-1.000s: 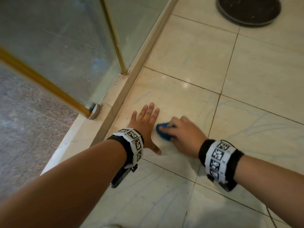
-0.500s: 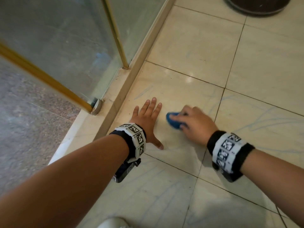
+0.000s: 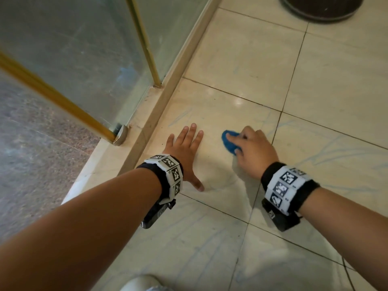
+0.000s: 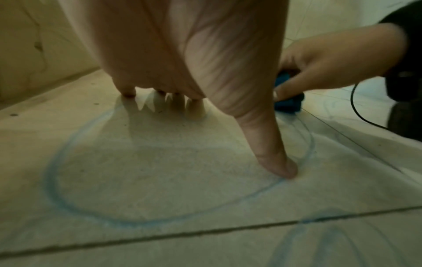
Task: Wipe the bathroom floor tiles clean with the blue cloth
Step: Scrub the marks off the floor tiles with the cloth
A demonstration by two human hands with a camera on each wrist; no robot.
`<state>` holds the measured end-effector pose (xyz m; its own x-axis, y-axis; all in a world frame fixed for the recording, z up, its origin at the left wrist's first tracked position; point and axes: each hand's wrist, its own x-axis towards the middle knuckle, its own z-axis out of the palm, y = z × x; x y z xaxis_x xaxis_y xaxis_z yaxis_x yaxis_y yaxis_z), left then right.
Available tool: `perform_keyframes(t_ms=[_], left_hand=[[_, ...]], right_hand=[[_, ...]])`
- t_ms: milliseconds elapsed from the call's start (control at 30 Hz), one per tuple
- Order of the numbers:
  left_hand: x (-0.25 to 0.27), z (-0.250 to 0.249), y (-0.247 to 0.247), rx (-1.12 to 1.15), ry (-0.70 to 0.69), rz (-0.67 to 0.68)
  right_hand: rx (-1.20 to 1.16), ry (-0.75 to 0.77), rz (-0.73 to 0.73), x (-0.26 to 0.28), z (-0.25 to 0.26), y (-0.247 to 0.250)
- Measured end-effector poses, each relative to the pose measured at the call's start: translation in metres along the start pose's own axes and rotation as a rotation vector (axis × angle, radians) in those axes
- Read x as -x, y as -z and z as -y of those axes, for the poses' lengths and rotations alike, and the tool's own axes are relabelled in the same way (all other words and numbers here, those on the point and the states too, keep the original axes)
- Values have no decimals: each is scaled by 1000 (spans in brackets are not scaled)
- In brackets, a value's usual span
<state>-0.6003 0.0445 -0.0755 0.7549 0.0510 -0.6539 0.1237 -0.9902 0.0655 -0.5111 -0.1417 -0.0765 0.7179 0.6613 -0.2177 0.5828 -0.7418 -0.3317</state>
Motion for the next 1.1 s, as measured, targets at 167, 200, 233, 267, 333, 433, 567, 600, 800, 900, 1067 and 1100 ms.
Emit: perform_keyframes(t_ms=[167,200,233,267,333,433,567,600,800,900,1067,1100], left_hand=[[0,1,0,-31,-1,7],[0,1,0,-33,-2,10],[1,1,0,-33,0,12],[1,1,0,-34,3,16],[1,1,2,-30,2,25],[1,1,2,-29,3,30],[1,0,1,-29,0,26],[1,0,2,-26,-2,31],[0,4,14,-3,-3,23],[-5,2,19,-8,8,-4],[-13,-4,20,-9,-22,-2],[-15,-6,21,-13,-27,-7]], right_hand=[[116,522,311,63,23,-29],[81,510,250,60,17,-26],[42,432,181,52,9,-22],[19,326,132,42,2,-15],[-3,110,19,24,-9,-5],[60,87,-34,31,3,-13],[160,529,265,57,11,-27],[106,483,242,49,4,-20],[-37,-42,2,17,-24,5],[63,356,98,52,4,-12],[-24,159,43,13,-28,1],[-59,21,-38,1,-40,5]])
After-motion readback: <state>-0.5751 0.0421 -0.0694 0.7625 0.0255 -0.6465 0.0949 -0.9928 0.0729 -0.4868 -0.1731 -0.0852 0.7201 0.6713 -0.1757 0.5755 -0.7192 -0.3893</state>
